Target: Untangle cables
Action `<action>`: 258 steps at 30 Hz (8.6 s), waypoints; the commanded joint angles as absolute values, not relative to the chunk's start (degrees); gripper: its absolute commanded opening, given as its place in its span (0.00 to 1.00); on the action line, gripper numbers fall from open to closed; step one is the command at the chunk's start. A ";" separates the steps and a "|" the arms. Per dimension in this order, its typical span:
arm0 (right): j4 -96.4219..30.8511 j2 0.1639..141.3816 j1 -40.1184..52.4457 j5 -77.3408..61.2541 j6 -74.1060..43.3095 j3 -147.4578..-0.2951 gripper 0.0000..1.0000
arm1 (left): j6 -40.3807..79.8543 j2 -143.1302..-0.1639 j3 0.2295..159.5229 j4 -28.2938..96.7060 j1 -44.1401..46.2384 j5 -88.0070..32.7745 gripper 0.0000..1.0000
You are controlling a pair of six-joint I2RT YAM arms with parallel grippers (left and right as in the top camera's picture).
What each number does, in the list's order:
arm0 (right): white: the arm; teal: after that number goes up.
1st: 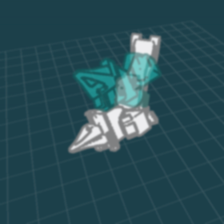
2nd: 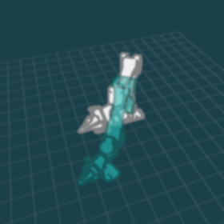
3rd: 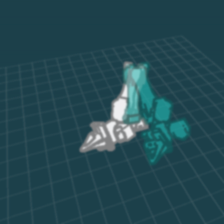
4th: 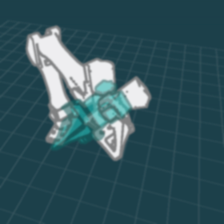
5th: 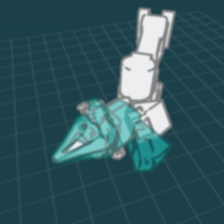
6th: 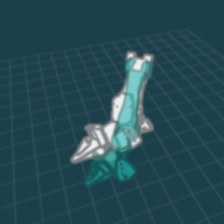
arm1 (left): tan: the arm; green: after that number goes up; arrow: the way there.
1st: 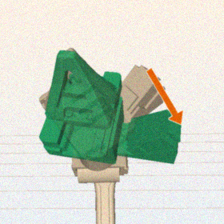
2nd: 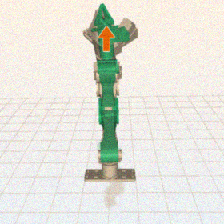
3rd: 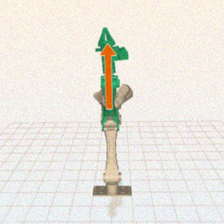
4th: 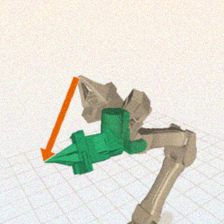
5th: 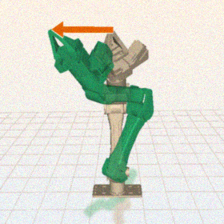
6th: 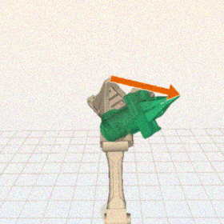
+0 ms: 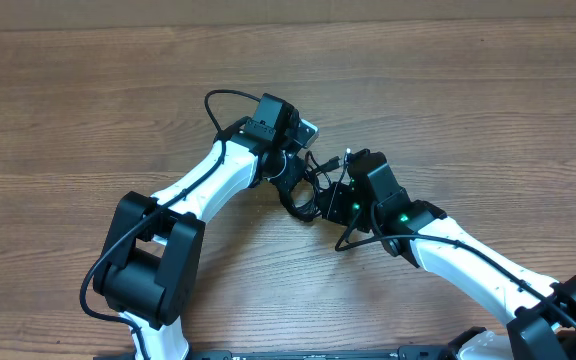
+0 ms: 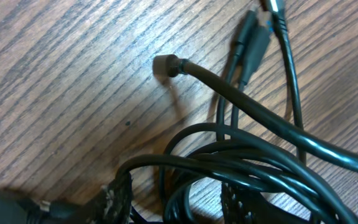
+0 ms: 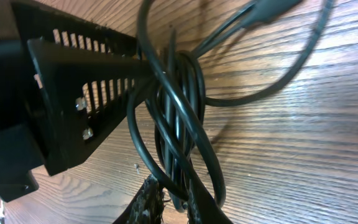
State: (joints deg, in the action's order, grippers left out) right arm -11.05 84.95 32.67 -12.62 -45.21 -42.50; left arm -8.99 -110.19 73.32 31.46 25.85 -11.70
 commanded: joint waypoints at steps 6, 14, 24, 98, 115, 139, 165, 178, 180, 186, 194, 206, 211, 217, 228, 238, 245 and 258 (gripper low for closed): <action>-10.48 89.14 34.11 -10.50 -47.00 -41.98 0.19 | -8.78 -111.26 72.73 31.24 25.98 -13.19 0.45; -10.55 90.45 34.13 -8.99 -48.01 -41.98 0.19 | -8.82 -111.26 72.73 31.29 25.96 -13.13 0.18; -10.37 90.45 34.11 -9.02 -48.01 -41.98 0.22 | -8.84 -111.26 72.73 31.38 25.93 -6.42 0.11; -6.37 90.45 34.13 -16.56 -47.99 -41.98 0.06 | -8.95 -111.26 72.73 34.26 25.91 5.98 0.04; -6.55 90.45 34.13 -15.90 -47.97 -41.98 0.44 | -8.95 -111.26 72.73 34.26 25.91 5.98 0.04; -8.73 80.49 34.20 -18.11 -49.74 -43.88 0.12 | -3.14 -111.26 72.97 33.61 22.44 -4.58 0.07; -7.86 94.59 34.02 -8.36 -53.82 -43.83 0.04 | -5.82 -111.22 75.11 36.51 22.41 -10.26 0.19; -7.86 94.59 34.02 -5.87 -53.71 -43.83 0.04 | 5.17 -111.20 81.14 44.62 21.87 -13.15 0.31; -7.86 94.59 34.02 -5.10 -53.58 -43.83 0.04 | 7.99 -111.20 82.89 46.17 21.23 -13.17 0.35; -8.32 94.59 34.02 -4.95 -53.58 -43.83 0.04 | 16.19 -111.20 87.94 49.17 18.92 -13.96 0.87; -9.98 94.63 34.00 -2.52 -53.60 -43.83 0.04 | 19.92 -111.24 87.59 52.40 16.99 -12.99 1.00; -12.21 95.85 33.23 -1.39 -57.25 -43.83 0.04 | 24.88 -111.26 86.70 54.02 16.05 -9.45 1.00; -10.39 98.72 30.74 -7.73 -57.21 -43.83 0.04 | 24.88 -111.26 86.67 54.02 16.05 -9.45 1.00; -9.93 99.55 29.50 -9.13 -57.19 -43.83 0.04 | 24.91 -111.26 86.67 54.02 16.05 -8.51 1.00; -9.43 99.55 29.50 -10.17 -56.99 -43.83 0.04 | 24.93 -111.28 84.79 53.32 17.10 -8.56 1.00; -8.56 99.55 29.50 -12.34 -56.75 -43.86 0.06 | 27.86 -111.28 77.58 44.29 17.28 -9.06 1.00; -8.21 99.55 29.50 -12.78 -56.75 -43.86 0.06 | 27.90 -111.28 75.57 39.44 17.28 -13.41 1.00; -6.48 99.55 29.50 -13.72 -55.02 -43.86 0.04 | 27.22 -108.86 80.62 35.07 18.33 -20.62 0.99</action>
State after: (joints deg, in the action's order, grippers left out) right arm -7.03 98.56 29.67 -13.34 -55.77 -43.62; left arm 27.07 -110.69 78.78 36.18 17.17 -19.03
